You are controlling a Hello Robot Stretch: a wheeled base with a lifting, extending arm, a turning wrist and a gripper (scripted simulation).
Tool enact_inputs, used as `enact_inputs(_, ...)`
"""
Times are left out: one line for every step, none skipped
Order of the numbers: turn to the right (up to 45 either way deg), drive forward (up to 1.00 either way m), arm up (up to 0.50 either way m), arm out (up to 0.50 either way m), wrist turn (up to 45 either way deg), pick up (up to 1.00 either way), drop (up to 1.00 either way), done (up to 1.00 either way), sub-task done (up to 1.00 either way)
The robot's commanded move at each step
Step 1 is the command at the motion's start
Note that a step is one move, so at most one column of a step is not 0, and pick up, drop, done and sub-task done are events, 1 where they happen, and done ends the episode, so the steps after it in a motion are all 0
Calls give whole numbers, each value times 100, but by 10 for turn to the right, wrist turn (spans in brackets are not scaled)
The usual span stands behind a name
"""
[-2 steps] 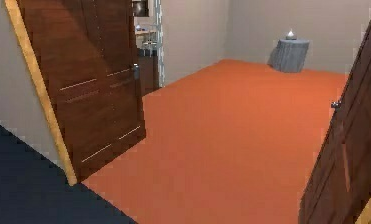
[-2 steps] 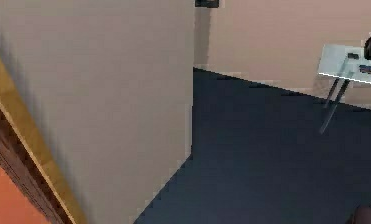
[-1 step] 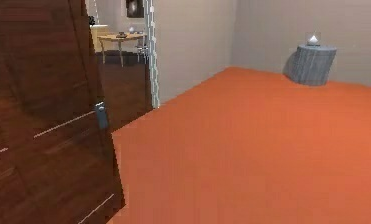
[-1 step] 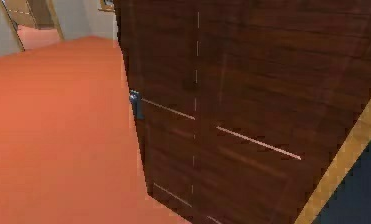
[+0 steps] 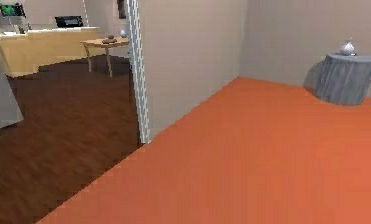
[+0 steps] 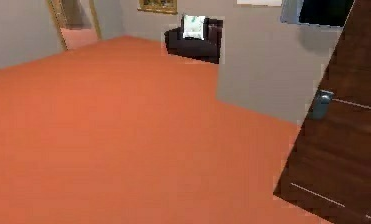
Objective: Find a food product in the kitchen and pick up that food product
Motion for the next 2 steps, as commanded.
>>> enact_inputs(-30,0,0,0,0,0,0,0,0)
enact_inputs(450,0,0,0,0,0,0,0,0)
